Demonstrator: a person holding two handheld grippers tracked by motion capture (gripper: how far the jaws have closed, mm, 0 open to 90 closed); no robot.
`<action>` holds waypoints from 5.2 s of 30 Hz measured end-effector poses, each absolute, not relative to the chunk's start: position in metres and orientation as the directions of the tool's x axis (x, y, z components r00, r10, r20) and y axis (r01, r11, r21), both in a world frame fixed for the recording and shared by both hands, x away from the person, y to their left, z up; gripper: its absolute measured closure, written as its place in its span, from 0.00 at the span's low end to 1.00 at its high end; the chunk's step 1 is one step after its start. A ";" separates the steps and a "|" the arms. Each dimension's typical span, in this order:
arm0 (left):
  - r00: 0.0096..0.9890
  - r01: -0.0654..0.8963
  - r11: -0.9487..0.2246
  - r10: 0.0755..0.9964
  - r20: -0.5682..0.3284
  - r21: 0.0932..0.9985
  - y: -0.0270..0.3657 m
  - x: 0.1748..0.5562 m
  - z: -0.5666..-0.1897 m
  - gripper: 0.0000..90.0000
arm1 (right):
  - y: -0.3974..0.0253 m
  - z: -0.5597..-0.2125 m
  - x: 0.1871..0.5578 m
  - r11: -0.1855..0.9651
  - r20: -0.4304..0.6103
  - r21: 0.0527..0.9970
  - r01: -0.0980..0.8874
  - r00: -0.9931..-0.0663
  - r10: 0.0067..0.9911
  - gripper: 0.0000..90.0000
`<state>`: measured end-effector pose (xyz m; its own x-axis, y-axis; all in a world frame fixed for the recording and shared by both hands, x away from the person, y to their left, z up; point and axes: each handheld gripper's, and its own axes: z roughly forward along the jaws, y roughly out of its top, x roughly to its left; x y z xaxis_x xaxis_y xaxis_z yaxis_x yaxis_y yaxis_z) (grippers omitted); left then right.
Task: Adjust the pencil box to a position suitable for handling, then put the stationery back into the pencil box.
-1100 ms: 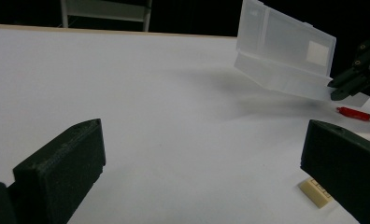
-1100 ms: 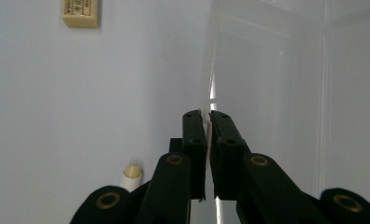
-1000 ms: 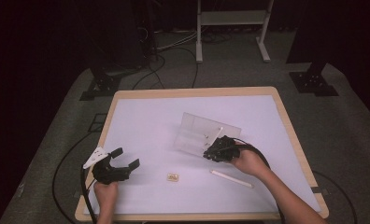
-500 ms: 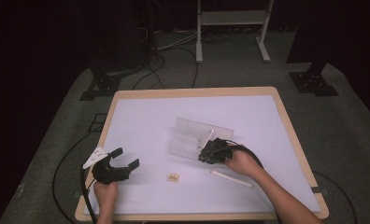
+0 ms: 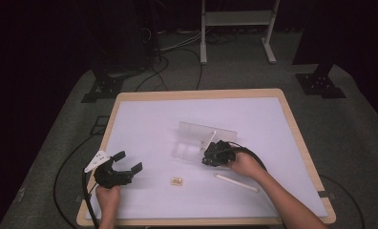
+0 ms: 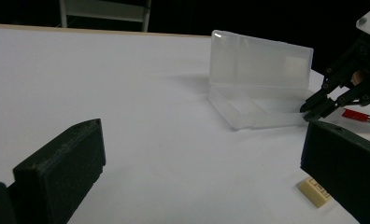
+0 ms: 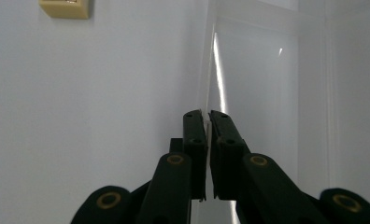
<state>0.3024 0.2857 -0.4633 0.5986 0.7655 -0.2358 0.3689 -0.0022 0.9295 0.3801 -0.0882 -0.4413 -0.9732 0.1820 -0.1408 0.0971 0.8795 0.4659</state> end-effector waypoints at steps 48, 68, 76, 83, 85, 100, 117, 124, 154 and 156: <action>0.597 0.374 -0.002 0.766 -0.239 0.927 0.287 0.303 -0.464 0.00 | -0.152 -0.410 0.372 0.719 0.003 0.630 0.294 -0.926 0.377 0.49; 0.596 0.376 -0.005 0.767 -0.238 0.927 0.286 0.303 -0.464 0.00 | -0.203 -0.407 0.354 0.657 0.028 0.656 0.372 -0.881 0.471 0.48; 0.590 0.379 -0.001 0.770 -0.241 0.926 0.286 0.303 -0.464 0.00 | -0.214 -0.408 0.350 0.646 0.034 0.657 0.387 -0.872 0.489 0.47; 0.589 0.381 -0.001 0.771 -0.242 0.925 0.286 0.303 -0.464 0.00 | -0.222 -0.410 0.347 0.643 0.035 0.656 0.394 -0.868 0.496 0.47; 0.590 0.380 -0.003 0.771 -0.240 0.925 0.286 0.303 -0.464 0.00 | -0.224 -0.411 0.346 0.643 0.036 0.655 0.397 -0.867 0.497 0.47; 0.590 0.382 -0.005 0.771 -0.239 0.924 0.285 0.303 -0.464 0.00 | -0.248 -0.420 0.336 0.616 0.055 0.655 0.438 -0.840 0.539 0.47; 0.588 0.385 -0.011 0.774 -0.236 0.923 0.285 0.302 -0.464 0.00 | -0.265 -0.431 0.327 0.596 0.067 0.635 0.492 -0.803 0.592 0.52; 0.589 0.381 -0.012 0.774 -0.233 0.924 0.285 0.302 -0.464 0.00 | -0.272 -0.438 0.320 0.593 0.071 0.627 0.506 -0.795 0.603 0.58; 0.592 0.381 -0.023 0.774 -0.225 0.924 0.284 0.302 -0.464 0.00 | -0.280 -0.457 0.306 0.617 0.066 0.579 0.533 -0.785 0.616 0.81; 0.593 0.381 -0.025 0.774 -0.224 0.924 0.284 0.301 -0.464 0.00 | -0.280 -0.459 0.306 0.619 0.061 0.577 0.532 -0.785 0.617 0.82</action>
